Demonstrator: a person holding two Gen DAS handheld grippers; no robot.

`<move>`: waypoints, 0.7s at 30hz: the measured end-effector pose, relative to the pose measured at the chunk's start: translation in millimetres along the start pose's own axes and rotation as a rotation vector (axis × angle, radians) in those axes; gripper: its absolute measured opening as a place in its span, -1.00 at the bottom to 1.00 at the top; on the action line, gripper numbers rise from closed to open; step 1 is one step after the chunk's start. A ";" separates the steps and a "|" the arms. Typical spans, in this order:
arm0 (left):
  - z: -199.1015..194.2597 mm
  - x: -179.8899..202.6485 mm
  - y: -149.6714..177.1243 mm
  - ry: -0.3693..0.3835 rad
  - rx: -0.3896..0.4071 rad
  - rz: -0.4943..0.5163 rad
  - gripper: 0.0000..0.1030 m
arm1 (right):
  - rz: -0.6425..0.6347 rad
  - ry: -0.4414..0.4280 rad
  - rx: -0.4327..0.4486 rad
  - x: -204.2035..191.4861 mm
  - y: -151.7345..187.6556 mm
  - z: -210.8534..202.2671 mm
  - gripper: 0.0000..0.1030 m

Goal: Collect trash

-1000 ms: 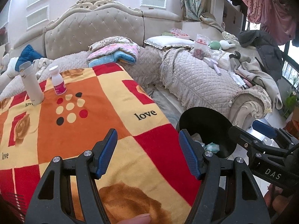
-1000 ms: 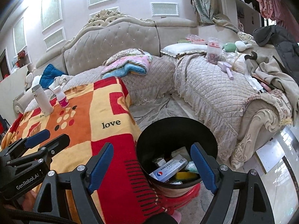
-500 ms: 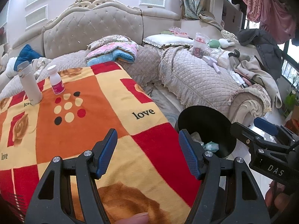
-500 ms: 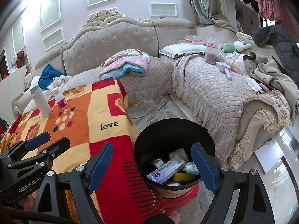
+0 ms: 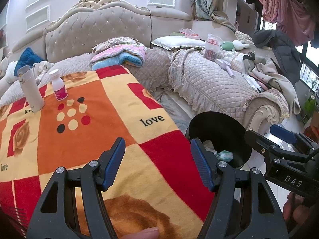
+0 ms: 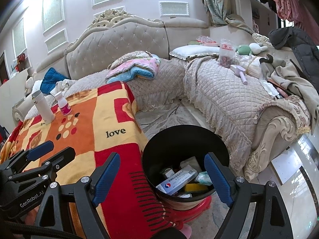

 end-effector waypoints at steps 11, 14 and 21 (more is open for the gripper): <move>-0.4 0.4 2.2 0.003 -0.004 -0.005 0.30 | -0.005 0.003 -0.011 -1.1 2.9 2.3 0.65; -0.2 -0.1 2.0 0.001 -0.003 -0.002 0.30 | -0.006 0.003 -0.016 -1.8 4.1 3.1 0.65; 0.1 2.2 5.0 0.003 -0.009 -0.002 0.30 | -0.007 0.006 -0.021 -2.3 4.7 3.9 0.65</move>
Point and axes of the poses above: each gripper's, at about its wrist camera, not at the fingertips, and z roughly the way its jaws point, x to its right, y to its underside, the point moved 7 cm from there along z, roughly the way its jaws point, and after that the axes turned 4 degrees about z, right-handed, at the moved point
